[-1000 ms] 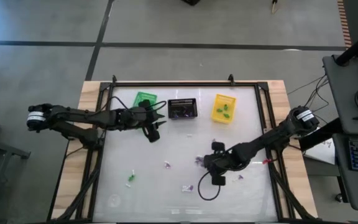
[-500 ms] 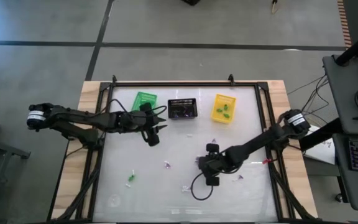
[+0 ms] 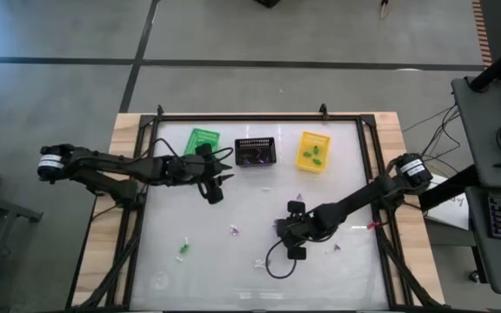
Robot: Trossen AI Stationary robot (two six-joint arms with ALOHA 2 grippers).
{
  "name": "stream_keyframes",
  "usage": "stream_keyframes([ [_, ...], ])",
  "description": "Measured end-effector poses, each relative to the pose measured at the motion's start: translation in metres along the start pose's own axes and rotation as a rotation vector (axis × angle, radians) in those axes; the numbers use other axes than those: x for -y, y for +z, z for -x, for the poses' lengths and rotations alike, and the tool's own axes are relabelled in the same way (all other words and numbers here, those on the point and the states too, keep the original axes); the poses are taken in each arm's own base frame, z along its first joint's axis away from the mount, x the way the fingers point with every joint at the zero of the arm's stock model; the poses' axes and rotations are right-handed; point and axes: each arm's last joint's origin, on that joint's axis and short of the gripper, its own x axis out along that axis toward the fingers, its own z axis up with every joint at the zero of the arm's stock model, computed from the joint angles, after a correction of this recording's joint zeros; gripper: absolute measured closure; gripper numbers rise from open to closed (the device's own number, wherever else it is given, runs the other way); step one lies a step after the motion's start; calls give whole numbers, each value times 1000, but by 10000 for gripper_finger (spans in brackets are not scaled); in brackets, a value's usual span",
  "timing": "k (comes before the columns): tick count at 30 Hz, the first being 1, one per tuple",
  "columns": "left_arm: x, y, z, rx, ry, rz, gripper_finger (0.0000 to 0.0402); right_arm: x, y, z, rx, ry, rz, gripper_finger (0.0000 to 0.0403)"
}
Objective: Sort Halloween decoration
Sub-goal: Put the purple witch hat toy into the black basket
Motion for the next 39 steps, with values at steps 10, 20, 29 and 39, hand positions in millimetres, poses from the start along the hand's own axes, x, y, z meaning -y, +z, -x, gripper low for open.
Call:
stream_keyframes([
  [10, 0, 1, 0, 9, 0, 3, 304, 1, 1, -1, -5, 15, -12, 393],
  [20, 4, 2, 1, 24, -34, 4, 304, 24, 22, 43, 130, -44, 40, 394],
  [29, 15, 1, 4, 18, -108, 15, 304, 116, 55, 64, 365, -378, 17, 394],
  [39, 24, -10, 7, -94, -134, 88, 304, 222, 61, 33, 499, -378, -260, 394],
])
